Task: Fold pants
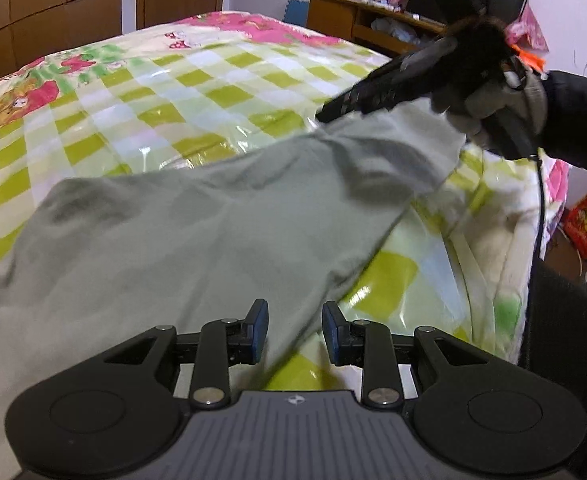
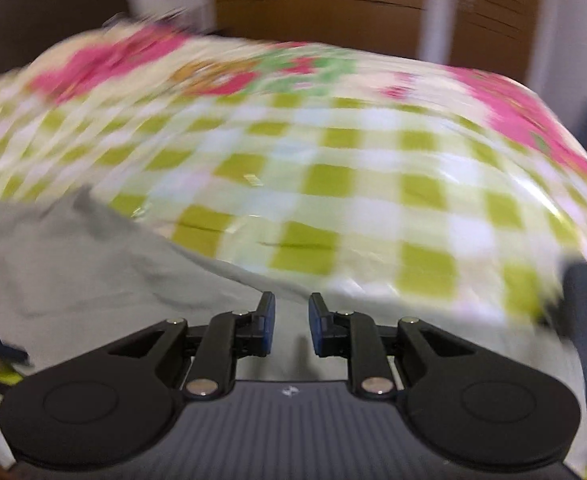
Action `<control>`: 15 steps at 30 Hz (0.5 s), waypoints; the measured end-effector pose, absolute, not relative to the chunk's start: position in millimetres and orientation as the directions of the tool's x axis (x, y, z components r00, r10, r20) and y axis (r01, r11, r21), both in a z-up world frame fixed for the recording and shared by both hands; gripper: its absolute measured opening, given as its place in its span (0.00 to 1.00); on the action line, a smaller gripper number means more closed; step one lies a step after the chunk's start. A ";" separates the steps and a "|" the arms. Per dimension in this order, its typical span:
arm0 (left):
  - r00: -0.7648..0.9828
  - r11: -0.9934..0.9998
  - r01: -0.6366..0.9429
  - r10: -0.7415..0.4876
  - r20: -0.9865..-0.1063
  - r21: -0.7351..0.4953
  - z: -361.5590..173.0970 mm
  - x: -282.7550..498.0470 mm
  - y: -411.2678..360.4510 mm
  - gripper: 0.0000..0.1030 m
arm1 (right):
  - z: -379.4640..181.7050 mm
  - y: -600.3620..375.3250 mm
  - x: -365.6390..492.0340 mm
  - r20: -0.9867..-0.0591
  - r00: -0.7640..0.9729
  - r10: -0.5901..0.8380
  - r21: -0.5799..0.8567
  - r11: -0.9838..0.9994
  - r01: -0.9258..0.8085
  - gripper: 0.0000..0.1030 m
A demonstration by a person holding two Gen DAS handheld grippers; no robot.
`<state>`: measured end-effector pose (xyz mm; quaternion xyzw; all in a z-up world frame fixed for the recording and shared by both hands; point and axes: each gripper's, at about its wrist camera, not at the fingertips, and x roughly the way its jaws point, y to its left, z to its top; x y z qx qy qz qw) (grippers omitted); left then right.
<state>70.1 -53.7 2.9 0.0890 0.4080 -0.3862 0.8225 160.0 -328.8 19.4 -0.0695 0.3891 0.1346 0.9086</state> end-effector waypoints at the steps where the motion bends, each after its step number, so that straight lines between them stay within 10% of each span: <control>1: 0.371 0.684 0.709 -0.568 -0.735 -0.171 2.5 75.2 -55.1 0.40 | 16.9 -323.9 168.5 -0.734 0.652 0.190 -0.053 0.941 -0.334 0.19; 15: 0.338 0.538 0.842 -0.587 -0.736 -0.042 -10.6 191.0 -137.3 0.41 | -24.9 -336.0 210.9 -0.914 0.381 0.138 -0.164 0.734 -0.659 0.25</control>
